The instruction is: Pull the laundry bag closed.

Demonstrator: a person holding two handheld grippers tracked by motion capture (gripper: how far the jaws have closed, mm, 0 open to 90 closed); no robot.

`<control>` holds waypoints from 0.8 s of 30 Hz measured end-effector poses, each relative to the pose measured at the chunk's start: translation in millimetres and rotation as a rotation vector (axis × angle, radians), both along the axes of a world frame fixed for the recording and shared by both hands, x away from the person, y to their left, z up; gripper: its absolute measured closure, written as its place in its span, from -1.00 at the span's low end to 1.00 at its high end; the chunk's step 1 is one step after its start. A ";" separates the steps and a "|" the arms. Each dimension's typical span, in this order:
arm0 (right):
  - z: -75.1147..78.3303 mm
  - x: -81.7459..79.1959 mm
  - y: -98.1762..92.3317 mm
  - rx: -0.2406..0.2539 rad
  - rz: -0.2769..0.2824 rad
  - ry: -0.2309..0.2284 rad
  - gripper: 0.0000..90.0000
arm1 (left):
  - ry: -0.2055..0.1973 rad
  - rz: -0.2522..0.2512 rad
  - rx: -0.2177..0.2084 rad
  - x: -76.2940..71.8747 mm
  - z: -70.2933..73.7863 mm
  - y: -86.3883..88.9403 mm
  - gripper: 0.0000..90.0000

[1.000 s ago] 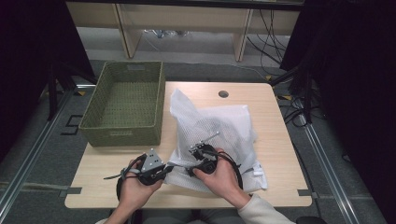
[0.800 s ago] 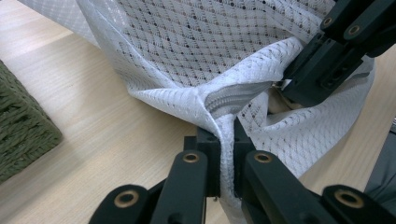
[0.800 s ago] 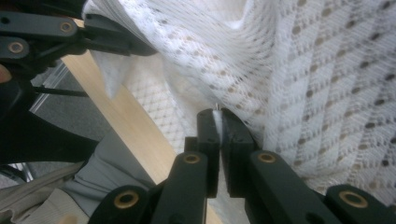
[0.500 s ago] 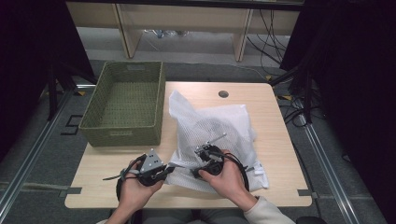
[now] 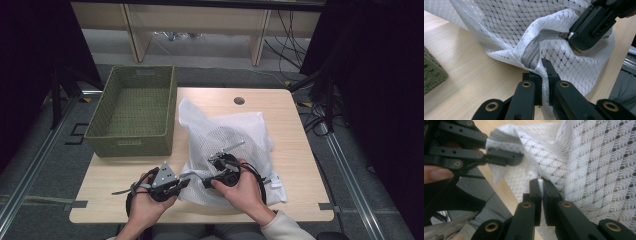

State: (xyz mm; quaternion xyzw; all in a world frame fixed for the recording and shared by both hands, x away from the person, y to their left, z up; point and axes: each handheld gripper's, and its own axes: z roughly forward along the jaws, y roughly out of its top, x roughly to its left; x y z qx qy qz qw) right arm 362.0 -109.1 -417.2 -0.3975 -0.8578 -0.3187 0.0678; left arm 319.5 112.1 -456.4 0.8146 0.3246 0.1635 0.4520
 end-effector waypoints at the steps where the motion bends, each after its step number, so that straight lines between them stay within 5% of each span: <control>1: -0.4 -0.7 0.2 -0.001 -0.012 0.005 0.96 | 0.018 0.013 0.006 -0.2 0.8 2.3 0.97; 3: -0.8 -1.2 -0.6 -0.002 -0.014 0.016 0.96 | 0.004 0.018 0.001 0.7 1.5 4.2 0.97; 5: -2.1 0.9 -2.3 0.001 0.015 -0.025 0.96 | 0.004 0.043 -0.033 0.2 2.7 5.8 0.97; 6: -0.5 -1.6 -2.2 -0.010 -0.009 0.005 0.96 | 0.002 0.050 -0.038 -0.2 3.5 6.0 0.97; 11: 0.6 -1.3 -8.7 -0.011 -0.006 -0.019 0.96 | -0.009 0.052 -0.037 0.0 8.2 11.7 0.97; 16: 2.3 -5.1 -13.5 -0.021 -0.045 0.021 0.96 | -0.004 0.047 -0.050 -1.0 9.2 10.6 0.97; 19: 2.1 -7.3 -15.2 -0.027 -0.045 0.011 0.96 | -0.022 0.028 -0.030 -0.6 10.4 11.4 0.97; 24: 0.7 -5.6 -14.8 -0.044 -0.059 0.020 0.96 | -0.011 0.045 -0.056 -3.4 10.6 7.3 0.97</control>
